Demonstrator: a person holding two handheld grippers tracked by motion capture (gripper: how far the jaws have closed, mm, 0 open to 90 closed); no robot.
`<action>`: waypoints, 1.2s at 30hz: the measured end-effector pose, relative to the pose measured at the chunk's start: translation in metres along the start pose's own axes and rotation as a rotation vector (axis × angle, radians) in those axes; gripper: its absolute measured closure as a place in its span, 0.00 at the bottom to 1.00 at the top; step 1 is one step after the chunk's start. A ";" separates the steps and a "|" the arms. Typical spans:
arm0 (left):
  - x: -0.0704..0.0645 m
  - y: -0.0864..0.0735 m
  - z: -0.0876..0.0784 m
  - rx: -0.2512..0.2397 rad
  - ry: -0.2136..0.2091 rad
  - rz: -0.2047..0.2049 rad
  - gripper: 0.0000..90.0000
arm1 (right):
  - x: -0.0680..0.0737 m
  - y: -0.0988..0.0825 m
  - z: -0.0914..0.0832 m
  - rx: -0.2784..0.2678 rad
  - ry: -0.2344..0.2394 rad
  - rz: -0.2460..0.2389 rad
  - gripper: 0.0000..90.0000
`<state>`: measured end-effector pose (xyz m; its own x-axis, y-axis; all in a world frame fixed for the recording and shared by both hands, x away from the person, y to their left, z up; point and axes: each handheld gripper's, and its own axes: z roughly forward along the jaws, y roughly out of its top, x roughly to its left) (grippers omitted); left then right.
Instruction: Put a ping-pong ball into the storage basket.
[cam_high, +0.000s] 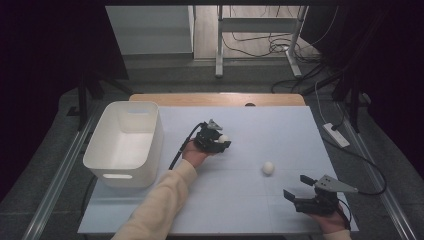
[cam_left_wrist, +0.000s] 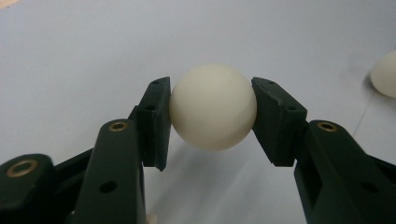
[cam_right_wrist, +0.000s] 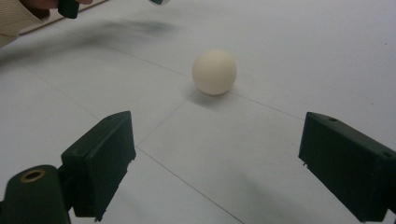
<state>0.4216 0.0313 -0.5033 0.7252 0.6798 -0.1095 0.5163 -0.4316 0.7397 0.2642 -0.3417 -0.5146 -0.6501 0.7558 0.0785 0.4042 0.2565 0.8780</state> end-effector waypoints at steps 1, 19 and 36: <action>-0.001 0.000 -0.001 -0.001 -0.001 0.005 0.56 | 0.000 0.000 0.000 0.000 0.000 -0.001 0.12; -0.014 -0.004 -0.026 -0.066 -0.031 0.021 0.56 | 0.001 0.000 0.000 0.001 -0.001 -0.002 0.12; -0.023 -0.010 -0.053 -0.119 -0.049 0.043 0.56 | 0.002 0.001 0.001 0.002 -0.003 -0.004 0.12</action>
<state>0.3755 0.0514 -0.4724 0.7684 0.6313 -0.1055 0.4282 -0.3845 0.8178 0.2638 -0.3398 -0.5142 -0.6498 0.7565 0.0737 0.4032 0.2608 0.8771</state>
